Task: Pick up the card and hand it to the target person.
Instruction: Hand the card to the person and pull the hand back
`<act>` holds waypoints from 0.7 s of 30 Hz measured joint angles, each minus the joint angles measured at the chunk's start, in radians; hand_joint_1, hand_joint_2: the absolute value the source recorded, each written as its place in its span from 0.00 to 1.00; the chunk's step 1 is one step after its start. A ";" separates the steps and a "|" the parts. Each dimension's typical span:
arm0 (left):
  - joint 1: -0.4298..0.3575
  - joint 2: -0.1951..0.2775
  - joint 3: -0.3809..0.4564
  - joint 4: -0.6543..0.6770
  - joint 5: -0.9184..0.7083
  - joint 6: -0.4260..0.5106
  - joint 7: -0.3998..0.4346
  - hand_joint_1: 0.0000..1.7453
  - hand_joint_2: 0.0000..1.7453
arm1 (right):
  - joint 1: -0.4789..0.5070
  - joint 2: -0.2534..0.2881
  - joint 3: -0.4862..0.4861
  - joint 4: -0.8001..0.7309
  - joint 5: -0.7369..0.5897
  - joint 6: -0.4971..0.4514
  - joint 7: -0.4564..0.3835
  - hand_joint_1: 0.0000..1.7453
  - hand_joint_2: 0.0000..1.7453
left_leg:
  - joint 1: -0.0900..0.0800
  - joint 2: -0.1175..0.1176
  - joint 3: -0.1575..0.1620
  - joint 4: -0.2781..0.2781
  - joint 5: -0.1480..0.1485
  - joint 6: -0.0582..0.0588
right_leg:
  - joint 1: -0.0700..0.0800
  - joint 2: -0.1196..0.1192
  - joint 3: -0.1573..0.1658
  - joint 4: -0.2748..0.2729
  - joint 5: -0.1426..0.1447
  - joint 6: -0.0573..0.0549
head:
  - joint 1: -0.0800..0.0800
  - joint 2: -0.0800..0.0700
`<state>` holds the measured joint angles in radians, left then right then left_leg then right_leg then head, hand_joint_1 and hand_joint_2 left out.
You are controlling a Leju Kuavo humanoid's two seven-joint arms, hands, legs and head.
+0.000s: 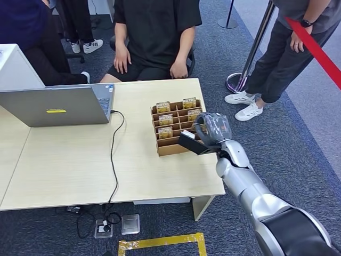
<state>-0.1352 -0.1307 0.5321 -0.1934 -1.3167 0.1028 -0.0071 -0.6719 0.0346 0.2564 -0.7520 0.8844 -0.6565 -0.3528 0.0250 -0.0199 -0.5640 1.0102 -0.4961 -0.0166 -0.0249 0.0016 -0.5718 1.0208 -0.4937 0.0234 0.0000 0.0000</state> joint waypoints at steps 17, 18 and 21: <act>-0.023 -0.009 -0.036 0.001 -0.029 -0.003 0.000 0.00 1.00 | -0.017 0.130 0.182 -0.091 0.008 -0.022 -0.032 0.86 1.00 | 0.000 0.004 0.002 -0.002 0.000 0.000 | 0.000 0.004 0.001 0.000 0.001 -0.001 | 0.000 0.000; -0.025 -0.008 -0.038 0.001 -0.031 -0.002 0.001 0.00 1.00 | -0.038 0.146 0.199 -0.052 0.008 -0.025 -0.032 0.86 1.00 | 0.000 0.005 0.002 -0.002 0.000 0.000 | 0.000 0.005 0.001 0.000 0.001 -0.001 | 0.000 0.000; -0.031 -0.005 -0.046 0.002 -0.037 -0.006 0.004 0.00 1.00 | -0.094 0.185 0.228 0.029 -0.005 -0.024 -0.038 0.86 1.00 | 0.000 0.005 0.002 -0.002 0.001 0.000 | 0.000 0.005 -0.001 0.001 0.002 -0.001 | 0.000 0.000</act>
<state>-0.1664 -0.1352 0.4864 -0.1914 -1.3538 0.0965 -0.0035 -0.7658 0.2193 0.4840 -0.7228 0.8791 -0.6804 -0.3908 0.0252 -0.0145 -0.5623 1.0086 -0.4955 -0.0170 -0.0245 0.0067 -0.5727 1.0215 -0.4918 0.0219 0.0000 0.0000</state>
